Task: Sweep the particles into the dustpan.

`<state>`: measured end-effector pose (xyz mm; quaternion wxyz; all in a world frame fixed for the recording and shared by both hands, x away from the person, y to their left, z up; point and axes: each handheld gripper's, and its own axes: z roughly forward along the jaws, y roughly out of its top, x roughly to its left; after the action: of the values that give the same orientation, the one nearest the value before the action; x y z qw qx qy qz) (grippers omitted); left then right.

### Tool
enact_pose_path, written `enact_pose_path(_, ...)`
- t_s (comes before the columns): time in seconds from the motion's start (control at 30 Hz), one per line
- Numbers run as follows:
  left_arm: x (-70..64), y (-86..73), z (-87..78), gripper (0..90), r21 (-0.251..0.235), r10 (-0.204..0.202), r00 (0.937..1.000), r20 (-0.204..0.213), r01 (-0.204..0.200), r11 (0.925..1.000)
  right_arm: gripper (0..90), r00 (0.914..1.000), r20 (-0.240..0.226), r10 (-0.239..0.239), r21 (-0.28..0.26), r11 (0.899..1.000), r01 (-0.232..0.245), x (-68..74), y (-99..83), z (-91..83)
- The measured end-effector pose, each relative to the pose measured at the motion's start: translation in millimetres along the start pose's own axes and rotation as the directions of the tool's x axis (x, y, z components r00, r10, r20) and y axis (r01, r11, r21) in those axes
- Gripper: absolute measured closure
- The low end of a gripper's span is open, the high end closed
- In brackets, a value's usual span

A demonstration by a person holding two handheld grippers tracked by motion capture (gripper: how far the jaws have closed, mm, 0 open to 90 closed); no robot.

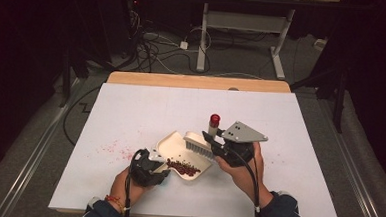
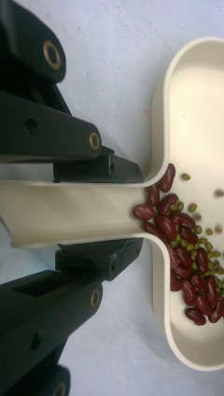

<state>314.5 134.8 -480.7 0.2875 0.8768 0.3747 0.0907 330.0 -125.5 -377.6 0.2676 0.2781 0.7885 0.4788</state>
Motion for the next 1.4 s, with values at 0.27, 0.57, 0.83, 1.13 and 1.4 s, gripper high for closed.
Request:
enact_pose_path(0.27, 1.1, -0.3, -0.8, 63.6, 0.003, 0.004, 1.0, 0.002, -0.004, 1.0, 70.1, 0.9997, 0.025, -0.003, -0.005, 1.0, 0.003, -9.7, -0.6, -3.2)
enact_pose_path(0.57, -1.2, -2.2, -7.9, 63.6, 0.01, 0.009, 1.0, 0.0, -0.009, 0.9999, 70.1, 0.9944, 0.092, -0.052, 0.055, 0.997, 0.047, -13.7, -13.9, -3.0)
enact_pose_path(0.83, -3.2, -3.3, -7.3, 63.6, 0.018, 0.01, 1.0, 0.0, -0.01, 0.9998, 70.0, 0.9973, 0.054, -0.048, 0.07, 0.997, 0.044, -5.6, -21.8, -14.7)
enact_pose_path(1.13, -2.7, -2.8, -4.3, 63.6, 0.022, 0.011, 0.9999, -0.002, -0.011, 0.9997, 70.1, 0.9984, -0.054, -0.015, 0.014, 1.0, 0.016, 11.3, -12.3, -26.2)
enact_pose_path(1.4, -0.8, -2.7, -4.2, 63.6, 0.023, 0.014, 0.9999, 0.007, -0.014, 0.9996, 70.1, 0.9995, -0.011, -0.029, -0.017, 0.999, 0.029, 1.5, -11.4, -26.6)
